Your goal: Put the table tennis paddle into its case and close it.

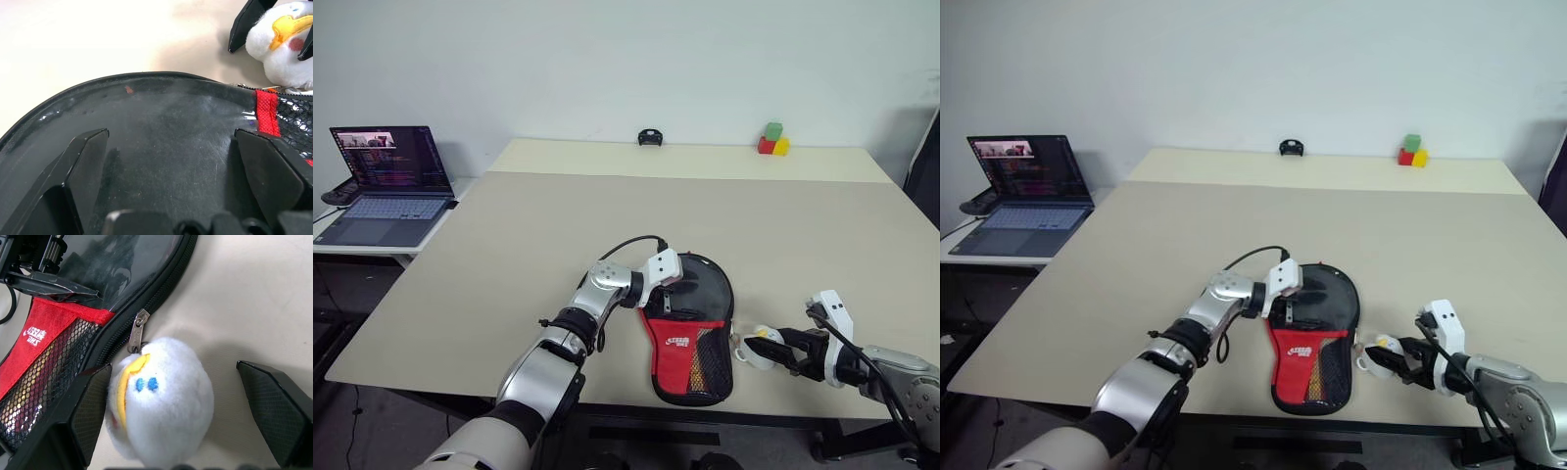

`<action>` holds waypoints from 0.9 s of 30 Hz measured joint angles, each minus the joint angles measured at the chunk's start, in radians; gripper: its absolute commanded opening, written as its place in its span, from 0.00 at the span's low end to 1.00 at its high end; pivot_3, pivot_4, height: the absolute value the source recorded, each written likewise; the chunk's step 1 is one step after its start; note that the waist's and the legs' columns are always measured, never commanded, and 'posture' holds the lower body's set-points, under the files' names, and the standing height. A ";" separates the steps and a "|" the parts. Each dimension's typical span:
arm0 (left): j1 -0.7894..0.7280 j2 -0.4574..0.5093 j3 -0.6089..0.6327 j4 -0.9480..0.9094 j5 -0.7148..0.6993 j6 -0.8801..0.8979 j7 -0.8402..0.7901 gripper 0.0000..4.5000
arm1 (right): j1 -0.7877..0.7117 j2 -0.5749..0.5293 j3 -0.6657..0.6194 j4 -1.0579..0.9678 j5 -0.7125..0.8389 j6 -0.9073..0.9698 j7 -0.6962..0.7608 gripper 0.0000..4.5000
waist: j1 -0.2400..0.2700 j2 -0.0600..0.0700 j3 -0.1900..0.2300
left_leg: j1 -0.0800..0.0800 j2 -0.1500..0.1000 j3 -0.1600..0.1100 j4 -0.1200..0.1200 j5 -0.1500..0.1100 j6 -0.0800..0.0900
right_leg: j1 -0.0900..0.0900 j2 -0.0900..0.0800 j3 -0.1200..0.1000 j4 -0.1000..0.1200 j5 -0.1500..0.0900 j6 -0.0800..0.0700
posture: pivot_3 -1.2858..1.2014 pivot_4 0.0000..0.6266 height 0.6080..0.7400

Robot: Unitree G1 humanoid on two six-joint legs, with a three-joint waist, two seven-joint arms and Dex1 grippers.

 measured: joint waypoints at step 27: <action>0.029 0.006 -0.002 0.020 0.025 -0.044 -0.092 1.00 | -0.086 -0.223 0.077 -0.063 0.064 -0.004 0.079 0.06 | -0.001 -0.005 -0.007 | 0.013 0.001 -0.001 -0.003 0.000 0.000 | 0.013 0.000 -0.001 -0.006 -0.001 0.001 | 0.52 0.24 1.00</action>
